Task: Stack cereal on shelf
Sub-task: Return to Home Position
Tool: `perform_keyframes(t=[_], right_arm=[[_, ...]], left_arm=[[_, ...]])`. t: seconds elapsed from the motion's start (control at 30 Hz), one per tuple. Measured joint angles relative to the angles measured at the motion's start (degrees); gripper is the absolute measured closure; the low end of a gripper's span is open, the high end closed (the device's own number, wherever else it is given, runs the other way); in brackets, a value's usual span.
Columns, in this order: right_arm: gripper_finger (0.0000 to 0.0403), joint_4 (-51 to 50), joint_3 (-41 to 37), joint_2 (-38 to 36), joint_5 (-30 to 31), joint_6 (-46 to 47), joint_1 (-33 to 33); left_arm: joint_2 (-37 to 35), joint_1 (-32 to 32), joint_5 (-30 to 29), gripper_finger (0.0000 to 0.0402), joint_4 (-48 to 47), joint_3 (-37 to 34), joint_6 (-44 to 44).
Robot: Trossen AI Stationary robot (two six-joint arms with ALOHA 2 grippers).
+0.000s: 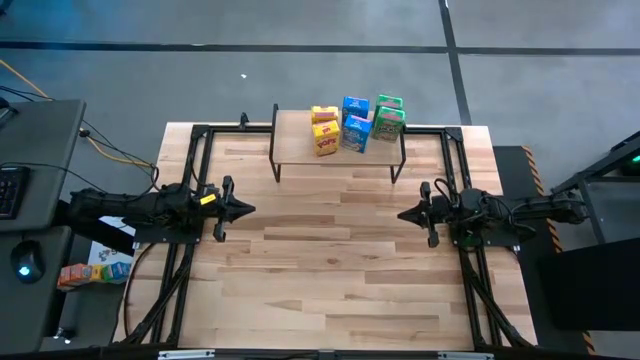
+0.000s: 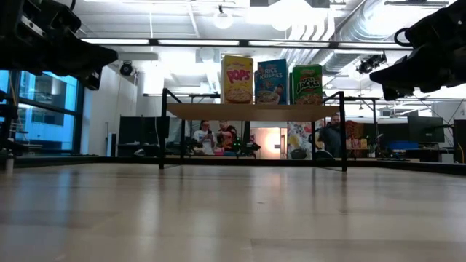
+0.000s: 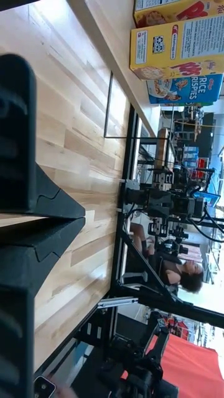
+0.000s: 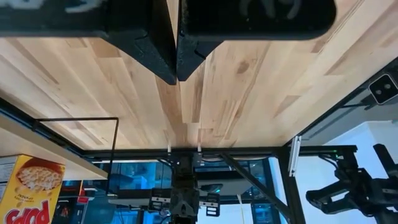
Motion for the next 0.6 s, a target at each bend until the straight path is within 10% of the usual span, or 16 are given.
perform_keyframes(t=[0.6], right_arm=[[0.0403,-0.1,0.0,0.0,0.1,0.3,0.0]], left_arm=[[-6.9,-0.2,-0.2,0.0401,-2.2,0.1,0.0]])
